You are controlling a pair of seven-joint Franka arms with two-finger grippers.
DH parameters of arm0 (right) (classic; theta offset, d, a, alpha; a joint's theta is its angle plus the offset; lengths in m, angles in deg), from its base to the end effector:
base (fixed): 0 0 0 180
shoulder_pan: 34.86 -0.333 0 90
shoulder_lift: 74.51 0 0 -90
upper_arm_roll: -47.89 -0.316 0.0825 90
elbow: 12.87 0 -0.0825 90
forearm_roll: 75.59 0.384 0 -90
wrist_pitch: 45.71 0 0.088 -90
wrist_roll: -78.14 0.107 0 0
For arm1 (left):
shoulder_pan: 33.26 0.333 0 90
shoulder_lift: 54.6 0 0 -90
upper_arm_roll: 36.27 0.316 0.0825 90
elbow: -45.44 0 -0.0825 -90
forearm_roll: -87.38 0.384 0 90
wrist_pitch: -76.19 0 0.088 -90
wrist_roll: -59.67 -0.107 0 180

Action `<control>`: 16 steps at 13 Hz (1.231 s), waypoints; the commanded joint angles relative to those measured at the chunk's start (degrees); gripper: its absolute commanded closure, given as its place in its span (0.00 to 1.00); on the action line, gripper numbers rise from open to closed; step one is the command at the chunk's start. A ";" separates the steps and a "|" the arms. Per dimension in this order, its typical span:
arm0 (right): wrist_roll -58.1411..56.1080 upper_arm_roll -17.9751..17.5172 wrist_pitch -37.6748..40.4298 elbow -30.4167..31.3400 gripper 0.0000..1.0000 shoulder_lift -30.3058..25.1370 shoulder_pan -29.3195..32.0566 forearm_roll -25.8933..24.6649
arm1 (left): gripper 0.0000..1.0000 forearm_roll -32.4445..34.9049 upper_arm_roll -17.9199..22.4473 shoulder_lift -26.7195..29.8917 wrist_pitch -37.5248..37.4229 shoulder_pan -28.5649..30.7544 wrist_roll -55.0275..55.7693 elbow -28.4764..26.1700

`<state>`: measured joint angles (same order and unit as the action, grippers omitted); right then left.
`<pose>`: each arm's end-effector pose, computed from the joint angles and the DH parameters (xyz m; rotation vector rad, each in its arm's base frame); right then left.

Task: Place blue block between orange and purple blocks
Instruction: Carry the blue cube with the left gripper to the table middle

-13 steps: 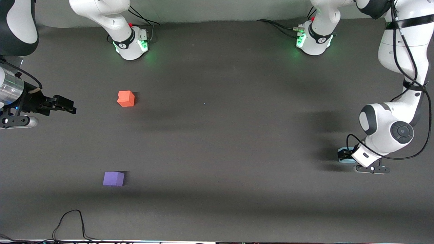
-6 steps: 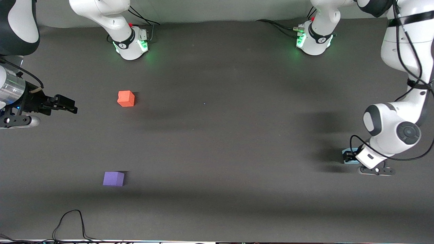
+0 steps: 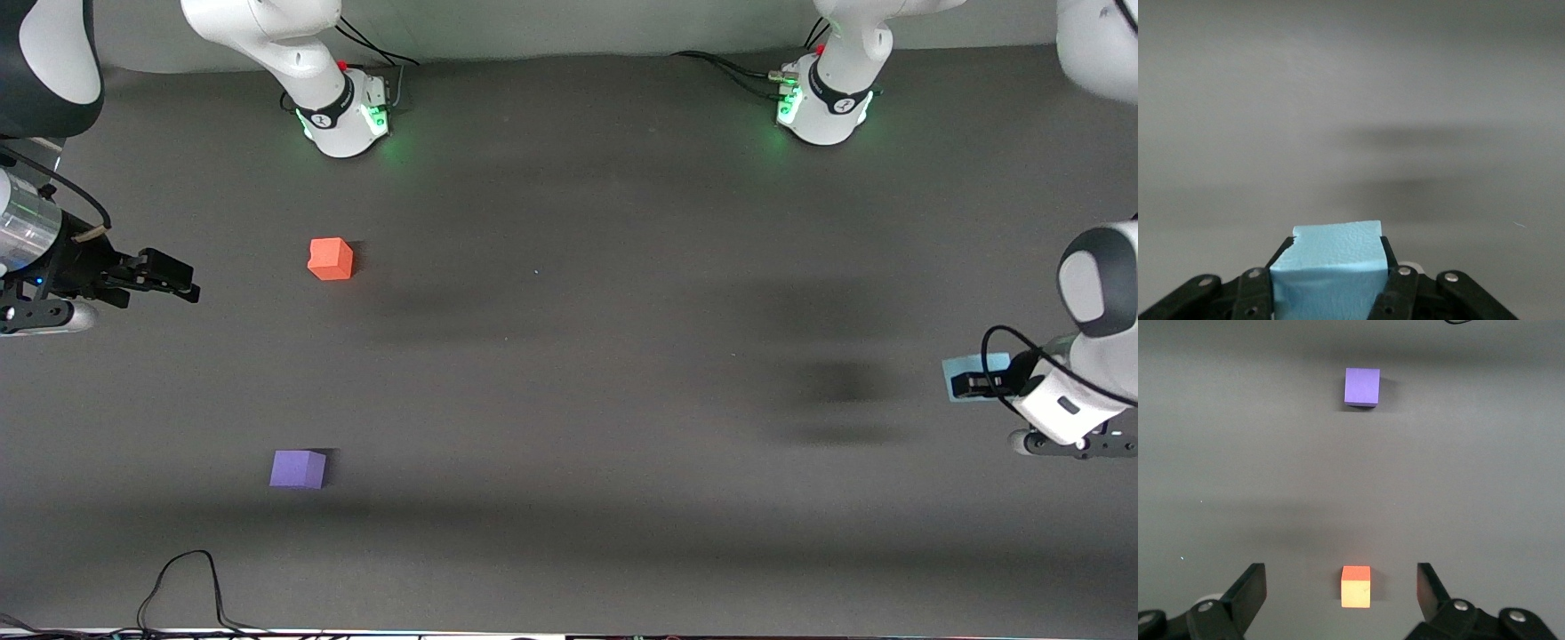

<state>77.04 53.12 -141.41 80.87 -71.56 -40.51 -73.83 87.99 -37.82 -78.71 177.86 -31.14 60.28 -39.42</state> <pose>0.5757 0.0084 0.5732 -3.1153 -0.0363 0.0263 0.6680 0.0101 0.4237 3.1342 0.0305 -0.1997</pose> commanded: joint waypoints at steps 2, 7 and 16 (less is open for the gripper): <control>-0.74 0.13 -0.80 0.92 0.00 -0.94 -0.15 0.79 | 0.56 0.18 -4.84 -0.41 -6.75 -12.19 24.98 6.01; -0.74 0.13 -0.81 1.27 0.00 -1.02 -0.15 1.84 | 0.57 1.84 -8.11 -9.00 0.44 -33.46 52.08 13.13; -0.66 0.21 -0.72 2.15 0.00 -1.11 -2.17 1.84 | 0.57 10.01 -7.76 -27.73 22.67 -49.40 62.84 14.11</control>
<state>77.04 52.84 -141.42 81.74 -71.54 -42.51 -72.87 95.95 -46.67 -102.91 198.39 -79.27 121.99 -28.22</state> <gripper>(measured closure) 0.000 0.476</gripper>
